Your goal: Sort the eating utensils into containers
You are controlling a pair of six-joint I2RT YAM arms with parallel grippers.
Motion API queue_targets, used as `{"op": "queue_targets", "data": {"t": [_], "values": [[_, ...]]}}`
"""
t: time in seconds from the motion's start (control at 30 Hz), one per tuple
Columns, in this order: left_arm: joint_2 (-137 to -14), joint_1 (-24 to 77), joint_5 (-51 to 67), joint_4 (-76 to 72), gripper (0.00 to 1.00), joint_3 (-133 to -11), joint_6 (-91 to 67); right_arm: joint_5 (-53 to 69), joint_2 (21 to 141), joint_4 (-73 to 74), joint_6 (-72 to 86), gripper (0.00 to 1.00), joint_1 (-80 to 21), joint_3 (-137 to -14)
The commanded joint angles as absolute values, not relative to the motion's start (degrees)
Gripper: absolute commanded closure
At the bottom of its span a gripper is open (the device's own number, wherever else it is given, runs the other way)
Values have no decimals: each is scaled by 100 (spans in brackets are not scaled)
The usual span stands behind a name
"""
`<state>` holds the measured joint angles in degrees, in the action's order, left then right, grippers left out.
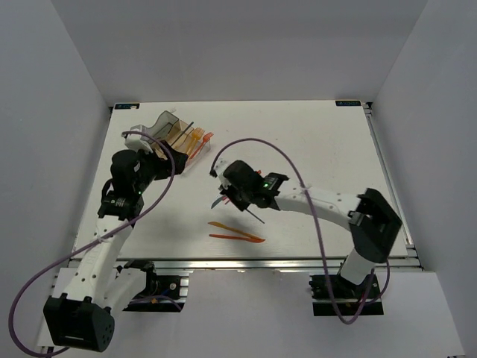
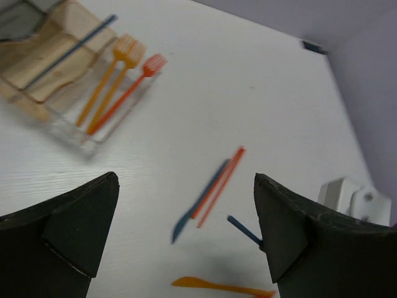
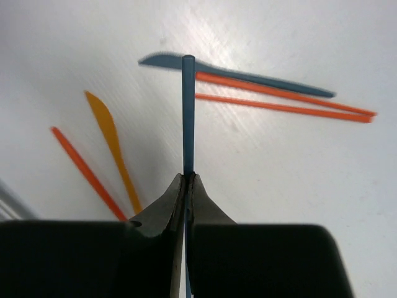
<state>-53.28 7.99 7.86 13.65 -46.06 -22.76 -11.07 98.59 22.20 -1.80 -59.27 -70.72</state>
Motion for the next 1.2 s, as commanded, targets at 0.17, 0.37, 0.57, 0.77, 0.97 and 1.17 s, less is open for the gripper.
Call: {"op": "queue_targets", "data": {"t": [0.17, 0.37, 0.57, 0.77, 0.97, 1.17], "values": [[-5176, 1203, 3366, -3619, 2, -3094, -5563, 260, 8061, 899, 2095, 100, -5082, -6769], [-5616, 2223, 3182, -3562, 2, -3453, -5029, 1099, 7383, -403, 2873, 100, -4992, -6293], [-5818, 2364, 2927, -3252, 13, -3577, -4764, 1204, 7251, -457, 2874, 100, -4992, -6293], [-6038, 2373, 2883, -3269, 32, -3638, -4799, 1406, 7268, -501, 2848, 100, -5001, -6284], [-6205, 2373, 2813, -3050, 69, -3832, -4623, 1468, 7339, -492, 2760, 100, -4992, -6284], [-6336, 2373, 1920, -1411, 100, -4647, -3492, 687, 7120, -396, 2760, 11, -4878, -5995]]}}
